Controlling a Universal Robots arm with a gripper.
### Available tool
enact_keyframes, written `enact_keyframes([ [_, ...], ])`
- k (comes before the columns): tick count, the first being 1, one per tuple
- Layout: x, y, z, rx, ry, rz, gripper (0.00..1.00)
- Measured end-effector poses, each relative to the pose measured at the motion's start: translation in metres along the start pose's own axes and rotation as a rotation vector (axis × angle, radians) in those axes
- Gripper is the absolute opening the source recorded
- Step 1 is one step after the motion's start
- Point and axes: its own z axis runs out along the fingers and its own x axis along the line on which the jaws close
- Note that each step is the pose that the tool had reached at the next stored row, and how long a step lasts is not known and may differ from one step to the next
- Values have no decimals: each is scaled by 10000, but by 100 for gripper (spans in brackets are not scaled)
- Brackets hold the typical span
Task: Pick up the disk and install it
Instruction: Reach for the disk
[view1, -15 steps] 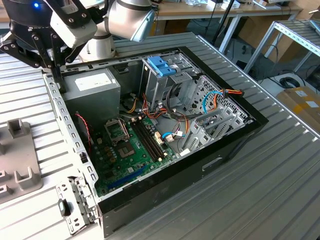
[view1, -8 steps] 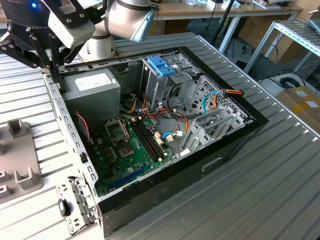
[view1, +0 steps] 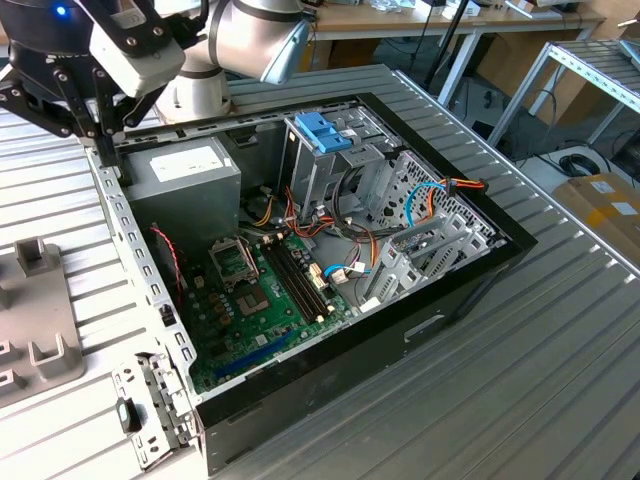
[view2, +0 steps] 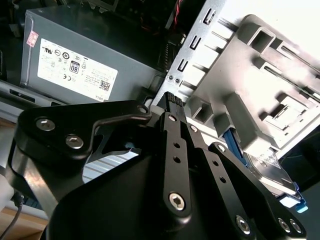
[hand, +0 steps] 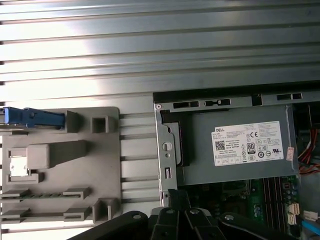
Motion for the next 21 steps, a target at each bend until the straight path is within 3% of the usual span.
enact_keyframes([
  [21,102,-8,-2,0,0,0,10],
])
